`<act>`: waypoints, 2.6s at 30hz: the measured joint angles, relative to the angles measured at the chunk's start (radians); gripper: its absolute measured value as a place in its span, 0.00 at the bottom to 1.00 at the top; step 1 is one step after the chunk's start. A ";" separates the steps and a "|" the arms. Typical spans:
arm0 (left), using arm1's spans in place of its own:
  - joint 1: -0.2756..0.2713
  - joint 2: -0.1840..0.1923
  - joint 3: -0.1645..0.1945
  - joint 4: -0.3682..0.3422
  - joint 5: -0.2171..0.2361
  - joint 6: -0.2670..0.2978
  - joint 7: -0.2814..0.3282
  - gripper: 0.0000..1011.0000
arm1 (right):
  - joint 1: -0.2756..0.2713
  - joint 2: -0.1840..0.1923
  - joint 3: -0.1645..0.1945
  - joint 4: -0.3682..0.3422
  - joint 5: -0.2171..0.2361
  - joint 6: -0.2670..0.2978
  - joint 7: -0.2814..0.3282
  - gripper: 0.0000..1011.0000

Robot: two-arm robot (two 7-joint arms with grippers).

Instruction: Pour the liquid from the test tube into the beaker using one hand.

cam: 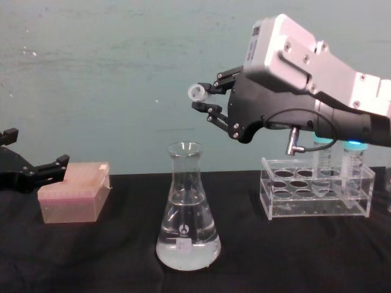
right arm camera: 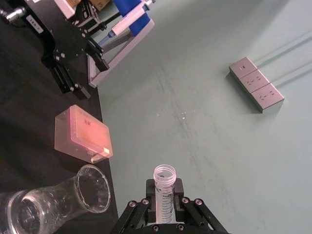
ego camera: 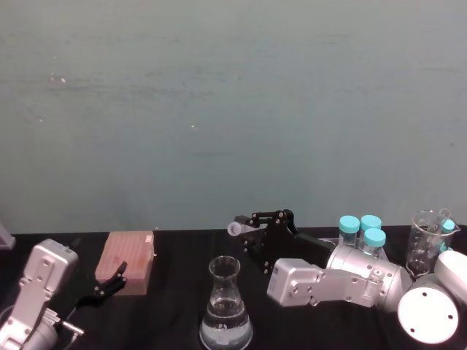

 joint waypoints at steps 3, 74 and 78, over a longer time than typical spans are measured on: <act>0.000 0.000 0.000 0.000 0.000 0.000 0.000 0.99 | 0.001 0.003 -0.006 0.001 -0.038 -0.009 -0.027 0.20; 0.000 0.000 0.000 0.000 0.000 0.000 0.000 0.99 | 0.058 0.058 -0.146 0.028 -0.402 -0.032 -0.296 0.20; 0.000 0.000 0.000 0.000 0.000 0.000 0.000 0.99 | 0.063 0.059 -0.153 0.032 -0.412 -0.033 -0.304 0.20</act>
